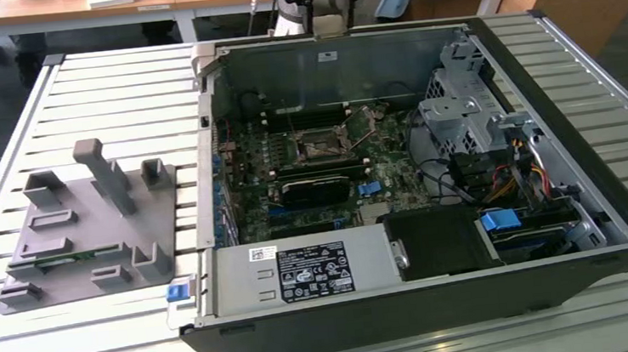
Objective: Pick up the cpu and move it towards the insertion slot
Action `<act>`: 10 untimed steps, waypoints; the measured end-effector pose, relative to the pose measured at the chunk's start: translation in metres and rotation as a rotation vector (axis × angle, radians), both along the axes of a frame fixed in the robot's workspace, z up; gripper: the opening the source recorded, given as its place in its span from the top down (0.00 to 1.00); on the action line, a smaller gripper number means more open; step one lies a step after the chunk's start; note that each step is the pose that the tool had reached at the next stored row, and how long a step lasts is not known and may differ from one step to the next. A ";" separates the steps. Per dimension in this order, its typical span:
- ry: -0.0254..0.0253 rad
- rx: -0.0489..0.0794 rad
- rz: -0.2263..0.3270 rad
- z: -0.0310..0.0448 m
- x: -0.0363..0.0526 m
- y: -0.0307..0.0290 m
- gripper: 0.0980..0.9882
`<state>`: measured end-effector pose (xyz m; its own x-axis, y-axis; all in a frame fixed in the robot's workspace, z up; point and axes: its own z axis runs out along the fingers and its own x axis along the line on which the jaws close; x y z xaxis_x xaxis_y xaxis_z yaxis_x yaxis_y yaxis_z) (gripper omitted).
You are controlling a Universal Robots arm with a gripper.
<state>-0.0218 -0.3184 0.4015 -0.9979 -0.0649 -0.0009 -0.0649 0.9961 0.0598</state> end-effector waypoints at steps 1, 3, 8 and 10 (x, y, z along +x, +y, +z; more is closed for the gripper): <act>0.0000 0.000 0.000 -0.0002 0.0022 0.0000 0.51; 0.0000 0.000 0.000 -0.0006 0.0057 0.0000 0.51; 0.0001 0.000 0.000 -0.0006 0.0065 0.0000 0.51; 0.0001 0.000 0.000 -0.0006 0.0066 0.0000 0.51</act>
